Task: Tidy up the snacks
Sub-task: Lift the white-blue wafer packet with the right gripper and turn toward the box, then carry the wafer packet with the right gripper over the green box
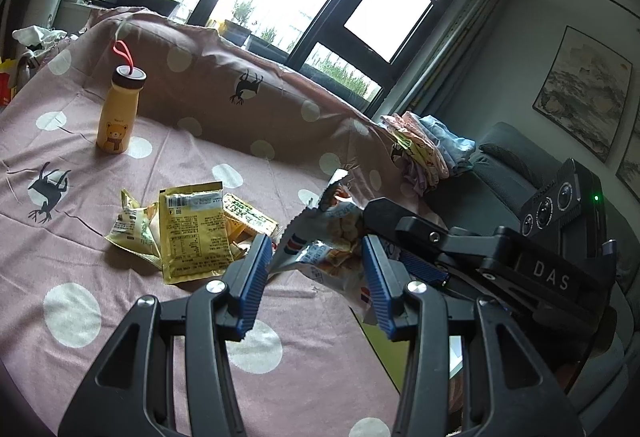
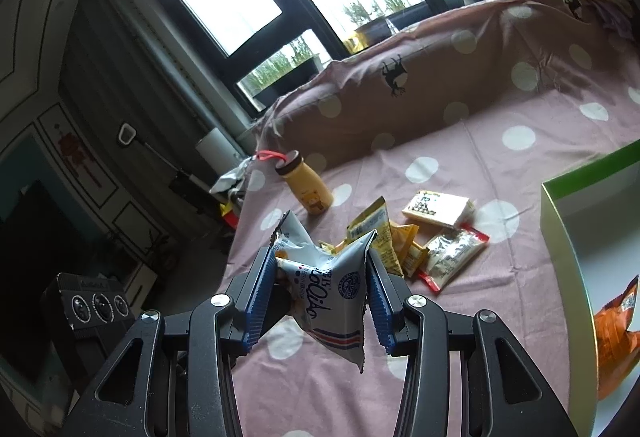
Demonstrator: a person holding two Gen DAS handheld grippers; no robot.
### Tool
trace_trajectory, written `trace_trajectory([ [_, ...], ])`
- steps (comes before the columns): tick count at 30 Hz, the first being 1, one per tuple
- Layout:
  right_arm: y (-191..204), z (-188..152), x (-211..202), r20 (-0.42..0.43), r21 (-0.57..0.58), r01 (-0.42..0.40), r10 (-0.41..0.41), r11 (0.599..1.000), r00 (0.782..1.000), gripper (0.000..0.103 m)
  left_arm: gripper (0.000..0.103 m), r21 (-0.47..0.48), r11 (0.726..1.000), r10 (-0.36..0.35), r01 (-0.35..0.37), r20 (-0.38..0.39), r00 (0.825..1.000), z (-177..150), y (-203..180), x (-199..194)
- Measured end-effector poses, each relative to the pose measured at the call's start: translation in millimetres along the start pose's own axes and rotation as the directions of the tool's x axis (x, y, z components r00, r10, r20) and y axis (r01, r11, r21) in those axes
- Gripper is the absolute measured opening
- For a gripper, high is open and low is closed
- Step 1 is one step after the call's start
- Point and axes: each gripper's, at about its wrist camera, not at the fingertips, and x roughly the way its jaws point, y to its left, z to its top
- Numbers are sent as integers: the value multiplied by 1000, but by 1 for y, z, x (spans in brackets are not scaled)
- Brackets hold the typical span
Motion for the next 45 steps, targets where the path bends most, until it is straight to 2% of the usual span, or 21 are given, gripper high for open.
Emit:
trace_trajectory([
  [18,0,3,-16,42,-18,2,-1,1000,999,47,45,39,999,-12,12,22,1000,2,-14,1],
  [24,-6,6,-25,75,-8,-4,5,1000,997,47,45,80,997,-14,12,27,1000,4,-26,5],
  [34,-29,14,-40,132,35,7,-12,999,991,47,45,128,991,-28,27,8,1000,6,-48,25],
  [40,-47,16,-45,142,87,31,-43,996,989,47,45,140,989,-48,53,-36,998,5,-59,43],
  [45,-57,18,-50,151,105,40,-56,994,987,47,45,172,984,-28,35,-44,999,3,-71,53],
])
